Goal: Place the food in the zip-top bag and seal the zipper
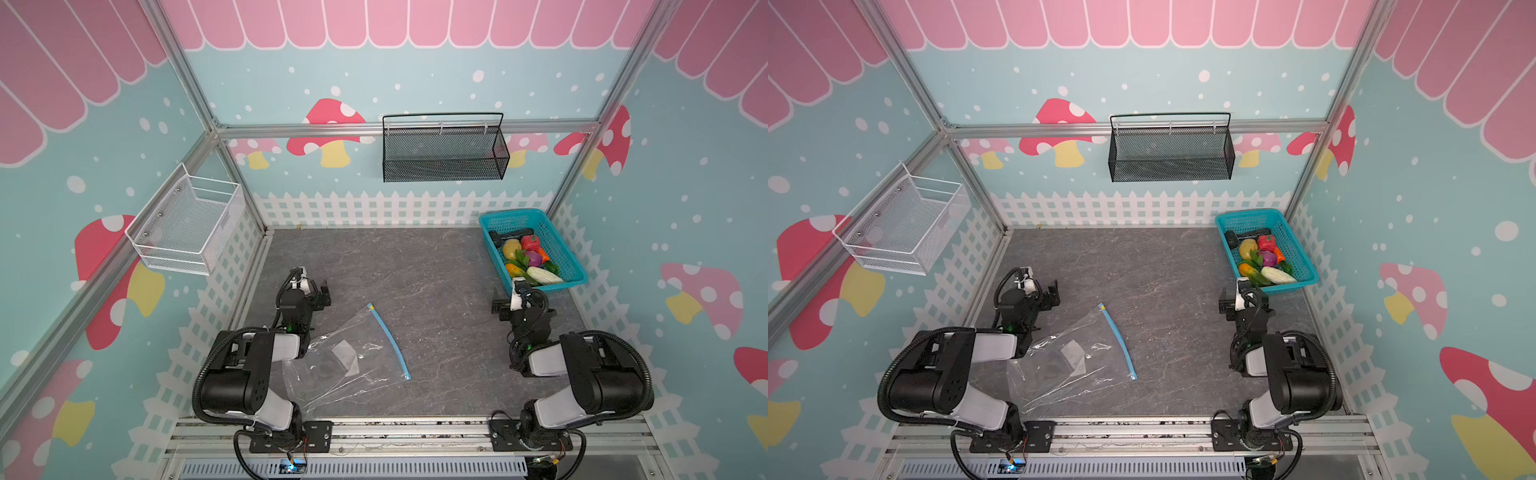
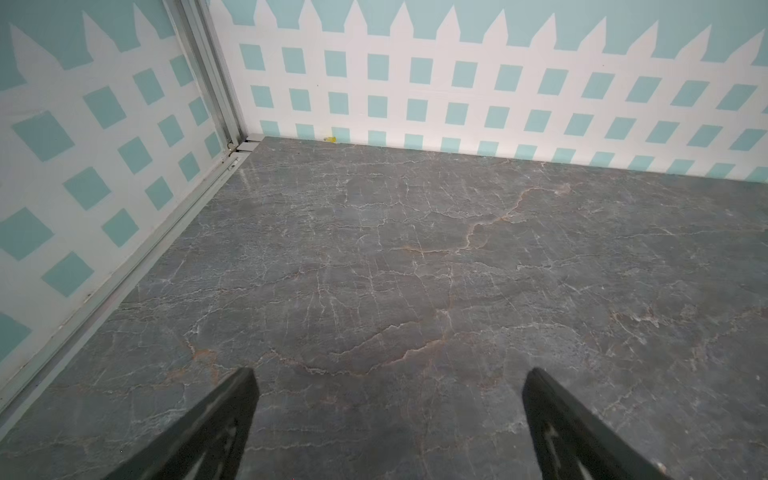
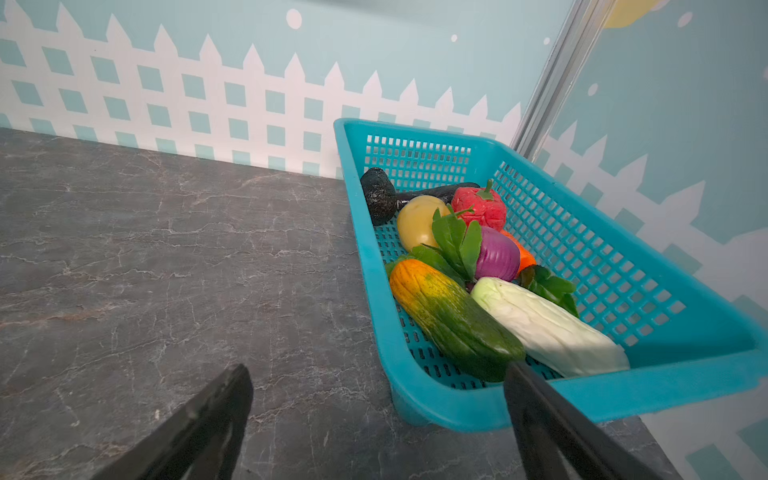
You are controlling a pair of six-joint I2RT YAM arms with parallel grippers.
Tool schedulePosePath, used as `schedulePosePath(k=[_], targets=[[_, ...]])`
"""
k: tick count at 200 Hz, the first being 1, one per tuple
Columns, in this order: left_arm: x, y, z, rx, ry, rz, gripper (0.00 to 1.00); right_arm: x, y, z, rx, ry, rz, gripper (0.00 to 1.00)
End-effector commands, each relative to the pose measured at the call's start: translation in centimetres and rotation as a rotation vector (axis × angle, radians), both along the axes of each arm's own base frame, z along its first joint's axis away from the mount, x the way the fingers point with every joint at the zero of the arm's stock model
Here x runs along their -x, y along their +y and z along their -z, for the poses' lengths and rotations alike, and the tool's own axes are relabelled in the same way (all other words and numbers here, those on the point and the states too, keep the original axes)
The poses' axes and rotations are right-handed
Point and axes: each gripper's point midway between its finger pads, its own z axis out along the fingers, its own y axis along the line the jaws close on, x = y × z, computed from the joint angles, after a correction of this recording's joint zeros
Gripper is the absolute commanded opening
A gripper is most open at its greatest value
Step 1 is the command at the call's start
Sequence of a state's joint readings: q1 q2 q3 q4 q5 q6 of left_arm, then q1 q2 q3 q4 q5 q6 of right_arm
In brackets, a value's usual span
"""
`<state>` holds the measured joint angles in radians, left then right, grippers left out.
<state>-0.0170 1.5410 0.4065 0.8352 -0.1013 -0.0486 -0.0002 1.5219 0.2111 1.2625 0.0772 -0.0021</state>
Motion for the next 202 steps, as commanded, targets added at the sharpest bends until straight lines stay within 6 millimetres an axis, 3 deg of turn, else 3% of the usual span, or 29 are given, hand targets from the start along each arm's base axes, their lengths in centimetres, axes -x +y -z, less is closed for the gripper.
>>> schedulePosePath(k=[1, 202], targets=[[-0.01, 0.24, -0.62, -0.007, -0.025, -0.014, 0.99, -0.18, -0.05, -0.56, -0.004, -0.02, -0.002, 0.98], [-0.02, 0.23, -0.63, -0.007, -0.025, -0.014, 0.99, -0.07, -0.64, -0.61, -0.016, -0.025, 0.029, 0.98]])
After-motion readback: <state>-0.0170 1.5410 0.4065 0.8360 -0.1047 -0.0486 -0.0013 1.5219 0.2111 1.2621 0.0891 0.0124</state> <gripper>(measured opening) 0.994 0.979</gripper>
